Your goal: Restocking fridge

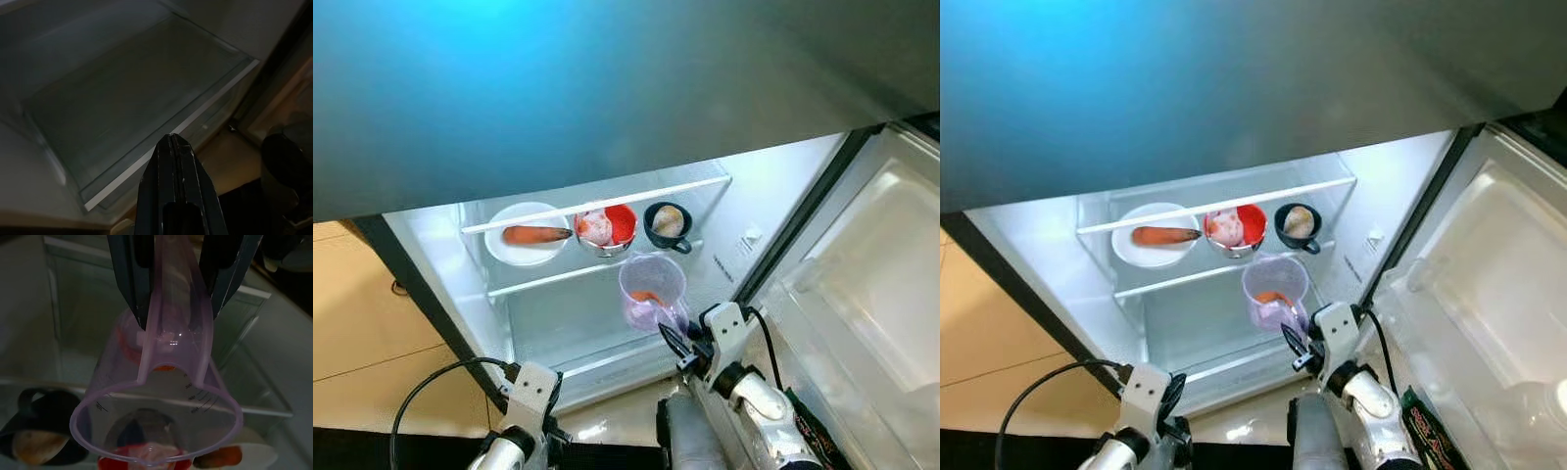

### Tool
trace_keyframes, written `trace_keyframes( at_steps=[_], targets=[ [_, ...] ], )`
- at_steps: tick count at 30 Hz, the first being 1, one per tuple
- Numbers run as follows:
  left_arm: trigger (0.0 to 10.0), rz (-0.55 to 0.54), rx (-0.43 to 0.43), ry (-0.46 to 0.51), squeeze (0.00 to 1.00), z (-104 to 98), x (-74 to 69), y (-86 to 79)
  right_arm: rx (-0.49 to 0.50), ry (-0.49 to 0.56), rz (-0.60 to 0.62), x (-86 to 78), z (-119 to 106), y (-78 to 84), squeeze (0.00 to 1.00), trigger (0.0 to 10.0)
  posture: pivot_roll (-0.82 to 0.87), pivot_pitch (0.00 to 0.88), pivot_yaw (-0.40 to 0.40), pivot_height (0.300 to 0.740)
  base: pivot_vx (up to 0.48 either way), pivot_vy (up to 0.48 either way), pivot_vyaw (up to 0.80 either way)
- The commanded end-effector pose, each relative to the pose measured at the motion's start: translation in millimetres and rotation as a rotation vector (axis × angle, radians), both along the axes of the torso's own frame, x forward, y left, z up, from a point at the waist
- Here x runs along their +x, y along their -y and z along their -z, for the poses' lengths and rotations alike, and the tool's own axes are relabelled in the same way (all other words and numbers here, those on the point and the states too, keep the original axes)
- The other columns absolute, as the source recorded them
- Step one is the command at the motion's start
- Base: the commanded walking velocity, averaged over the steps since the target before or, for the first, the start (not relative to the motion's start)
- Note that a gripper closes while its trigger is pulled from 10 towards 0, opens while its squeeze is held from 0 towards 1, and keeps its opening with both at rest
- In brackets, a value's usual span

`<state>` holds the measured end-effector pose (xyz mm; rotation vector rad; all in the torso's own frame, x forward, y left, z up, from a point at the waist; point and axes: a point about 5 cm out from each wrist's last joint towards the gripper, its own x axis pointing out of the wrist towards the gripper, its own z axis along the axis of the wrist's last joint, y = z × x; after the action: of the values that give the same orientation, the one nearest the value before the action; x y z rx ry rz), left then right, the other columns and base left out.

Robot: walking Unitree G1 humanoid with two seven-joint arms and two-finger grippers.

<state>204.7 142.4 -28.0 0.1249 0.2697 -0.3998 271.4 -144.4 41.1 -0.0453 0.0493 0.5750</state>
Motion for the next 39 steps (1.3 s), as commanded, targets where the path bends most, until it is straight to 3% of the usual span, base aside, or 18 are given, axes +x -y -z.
trace_keyframes(
  at_steps=[1,6,18,24,30,33,39],
  targets=[
    [10.0,0.006,-0.014,-0.002,0.00,1,-3.1,6.5,0.011,-0.006,0.006,0.1,-1,2.7,0.00,10.0,-0.14,0.126,-0.052,0.621,0.000,0.000,0.00],
    [10.0,0.009,-0.017,0.006,0.00,0,-1.8,7.6,0.023,0.016,0.001,1.7,-7,3.0,0.00,10.0,-0.14,0.127,-0.053,0.601,0.000,0.000,0.00],
    [10.0,0.023,-0.014,0.009,0.00,-1,-1.8,8.6,0.018,0.037,0.014,0.2,-15,11.7,0.00,10.0,-0.14,0.133,-0.048,0.601,0.000,0.000,0.00],
    [10.0,0.027,-0.012,0.015,0.00,-2,-1.1,9.4,0.039,0.065,0.006,2.8,-25,8.3,0.00,10.0,-0.14,0.134,-0.050,0.601,0.000,0.000,0.00],
    [10.0,0.030,-0.016,0.027,0.00,-4,-0.5,9.7,0.092,0.077,-0.101,2.7,-41,-2.5,0.00,10.0,-0.14,0.134,-0.051,0.601,0.000,0.000,0.00],
    [10.0,0.039,-0.016,0.030,0.00,-5,-0.2,10.6,0.131,0.018,-0.307,-8.4,-52,-8.5,0.00,10.0,-0.14,0.137,-0.049,0.601,0.000,0.000,0.00],
    [10.0,0.045,-0.015,0.034,0.00,-6,0.5,11.0,0.227,0.006,-0.411,-11.6,-77,-3.1,0.00,10.0,-0.14,0.137,-0.049,0.601,0.000,0.000,0.00]
  ],
)
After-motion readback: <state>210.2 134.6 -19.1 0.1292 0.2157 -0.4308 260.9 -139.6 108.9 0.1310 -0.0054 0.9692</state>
